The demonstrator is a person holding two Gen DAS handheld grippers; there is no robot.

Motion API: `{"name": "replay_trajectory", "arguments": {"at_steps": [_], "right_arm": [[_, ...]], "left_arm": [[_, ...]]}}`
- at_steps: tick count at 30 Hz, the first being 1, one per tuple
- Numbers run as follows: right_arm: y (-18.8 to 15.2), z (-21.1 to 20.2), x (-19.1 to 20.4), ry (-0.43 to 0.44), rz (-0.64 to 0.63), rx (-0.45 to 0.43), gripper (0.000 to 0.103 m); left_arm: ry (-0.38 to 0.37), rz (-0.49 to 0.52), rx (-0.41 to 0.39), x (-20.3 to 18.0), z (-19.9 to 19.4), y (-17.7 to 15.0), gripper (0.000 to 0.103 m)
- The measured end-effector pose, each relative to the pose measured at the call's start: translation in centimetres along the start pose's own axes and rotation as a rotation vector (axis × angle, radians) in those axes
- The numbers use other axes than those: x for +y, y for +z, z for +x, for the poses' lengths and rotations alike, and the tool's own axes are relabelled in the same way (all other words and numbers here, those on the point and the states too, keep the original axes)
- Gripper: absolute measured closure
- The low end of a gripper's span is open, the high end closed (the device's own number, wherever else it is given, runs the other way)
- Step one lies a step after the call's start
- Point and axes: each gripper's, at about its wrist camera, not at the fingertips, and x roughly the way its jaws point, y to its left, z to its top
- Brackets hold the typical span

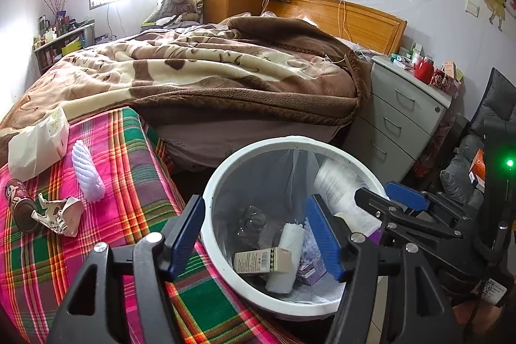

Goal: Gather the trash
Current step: 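Carry both boxes over the wastebasket and open both tools to drop them, then move both tools back over the bed toward the red can and foam net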

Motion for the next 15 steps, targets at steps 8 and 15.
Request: {"name": "replay_trajectory", "arguments": {"at_steps": [8,15], "right_arm": [[0.2,-0.8,0.4,0.012,0.004,-0.025,0.045],[0.2,-1.2,1.6,0.029,-0.004,-0.044,0.045]], "left_arm": [[0.006,-0.017,-0.018,0.8,-1.3,-0.2,0.035],[0.03,-0.033,-0.044,2.0,-2.9,-0.5,0.035]]}}
